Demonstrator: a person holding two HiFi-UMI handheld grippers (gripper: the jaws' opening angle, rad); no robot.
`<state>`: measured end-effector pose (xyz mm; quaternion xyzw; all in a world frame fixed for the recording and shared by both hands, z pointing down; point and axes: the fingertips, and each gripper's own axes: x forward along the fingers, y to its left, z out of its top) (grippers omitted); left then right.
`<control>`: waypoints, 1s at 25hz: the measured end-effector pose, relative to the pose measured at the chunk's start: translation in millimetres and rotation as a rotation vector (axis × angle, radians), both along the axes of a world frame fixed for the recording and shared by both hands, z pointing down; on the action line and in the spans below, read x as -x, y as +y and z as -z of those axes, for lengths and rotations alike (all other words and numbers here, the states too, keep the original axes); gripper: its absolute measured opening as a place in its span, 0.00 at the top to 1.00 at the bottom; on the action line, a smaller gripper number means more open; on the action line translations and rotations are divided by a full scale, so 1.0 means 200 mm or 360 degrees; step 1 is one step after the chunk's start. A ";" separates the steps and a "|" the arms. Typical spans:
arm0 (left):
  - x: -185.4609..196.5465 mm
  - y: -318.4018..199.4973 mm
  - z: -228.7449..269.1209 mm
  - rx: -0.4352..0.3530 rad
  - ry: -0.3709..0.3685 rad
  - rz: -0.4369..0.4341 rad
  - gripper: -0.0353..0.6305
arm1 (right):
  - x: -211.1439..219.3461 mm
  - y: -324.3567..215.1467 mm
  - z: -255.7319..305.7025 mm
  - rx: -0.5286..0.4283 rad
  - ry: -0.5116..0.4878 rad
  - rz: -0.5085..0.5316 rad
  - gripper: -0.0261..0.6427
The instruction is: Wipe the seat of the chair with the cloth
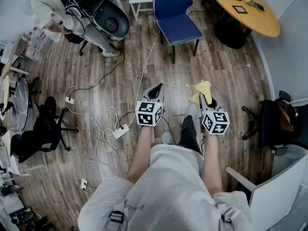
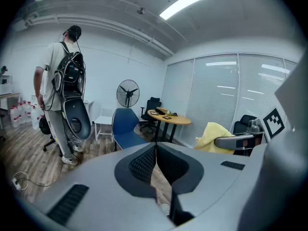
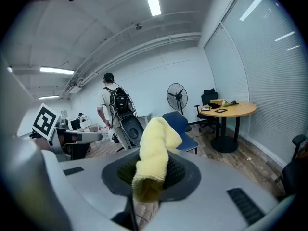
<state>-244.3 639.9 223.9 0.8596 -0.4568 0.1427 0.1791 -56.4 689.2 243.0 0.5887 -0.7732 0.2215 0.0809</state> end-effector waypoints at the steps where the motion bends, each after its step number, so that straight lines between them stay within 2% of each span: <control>1: -0.02 -0.03 0.01 -0.0005 0.0009 0.0006 0.91 | -0.03 -0.03 0.01 -0.0003 0.0012 0.0000 0.83; 5: -0.09 -0.18 0.05 -0.0029 0.0022 0.0018 0.91 | -0.15 -0.17 0.03 -0.0018 0.0031 -0.0027 0.83; 10: -0.15 -0.39 0.03 -0.0008 -0.0042 0.0008 0.91 | -0.28 -0.38 0.03 -0.0048 -0.0119 -0.0087 0.83; 12: -0.19 -0.50 0.02 0.0002 -0.0057 0.0010 0.91 | -0.34 -0.47 0.02 -0.0044 -0.0127 -0.0075 0.83; 18: -0.39 -0.88 0.09 -0.0010 -0.0060 0.0016 0.91 | -0.59 -0.73 0.03 -0.0029 -0.0124 -0.0050 0.82; 25: -0.60 -1.13 0.13 -0.0020 -0.0080 0.0059 0.91 | -0.89 -0.95 -0.05 0.0007 -0.0208 -0.0069 0.82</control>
